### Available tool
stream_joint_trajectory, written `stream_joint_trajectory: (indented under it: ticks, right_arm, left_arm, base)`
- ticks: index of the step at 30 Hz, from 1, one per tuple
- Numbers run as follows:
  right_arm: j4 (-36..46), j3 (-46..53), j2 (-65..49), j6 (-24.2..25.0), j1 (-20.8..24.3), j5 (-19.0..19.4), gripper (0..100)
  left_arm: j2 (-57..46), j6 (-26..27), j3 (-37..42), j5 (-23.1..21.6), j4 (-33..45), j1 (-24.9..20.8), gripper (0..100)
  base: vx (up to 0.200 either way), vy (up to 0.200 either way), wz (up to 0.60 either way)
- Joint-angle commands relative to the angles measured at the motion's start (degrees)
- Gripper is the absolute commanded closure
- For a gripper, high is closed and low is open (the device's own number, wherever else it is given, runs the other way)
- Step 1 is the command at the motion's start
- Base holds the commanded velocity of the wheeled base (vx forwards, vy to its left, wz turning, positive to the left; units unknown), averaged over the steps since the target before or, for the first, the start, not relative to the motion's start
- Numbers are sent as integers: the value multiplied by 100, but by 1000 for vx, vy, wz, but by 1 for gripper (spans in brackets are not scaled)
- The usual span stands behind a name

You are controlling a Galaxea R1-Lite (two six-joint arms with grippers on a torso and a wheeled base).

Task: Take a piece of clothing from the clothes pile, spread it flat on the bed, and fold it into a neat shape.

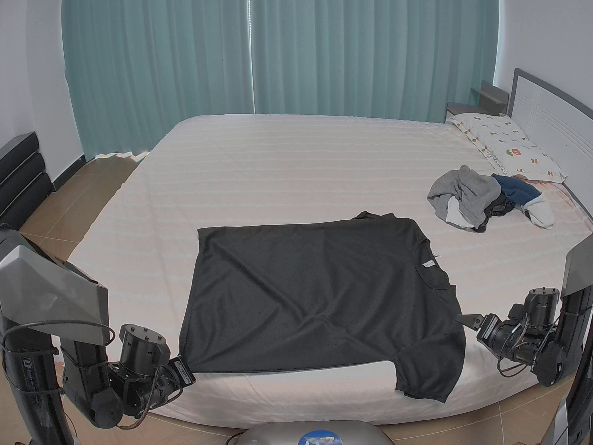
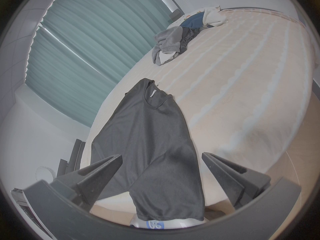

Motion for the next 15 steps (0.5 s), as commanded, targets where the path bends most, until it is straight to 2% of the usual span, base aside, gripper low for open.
stream_joint_trajectory:
  ticks: [1,2,6,13,15]
  right_arm:
    - [374,-606,384,-67,-24,50,0]
    - [840,-975,411,-76,-51,85,0]
    - [1842,-1546,358,-76,-226,392,0]
    - [2457,-2065,419,-129,-516,533,0]
    - [2598,-2170,411,-129,-534,691,0]
  left_arm:
    - [-58,-3,41,3,3,-57,100]
    - [-49,-12,6,-5,-6,-57,100]
    - [-93,-56,-29,-5,-6,-31,100]
    - [-58,-73,-47,-67,-15,-31,100]
    - [-49,-73,-56,-76,-50,-22,100]
  base:
    - [0,0,0]
    - [0,0,0]
    - [0,0,0]
    - [0,0,0]
    - [0,0,0]
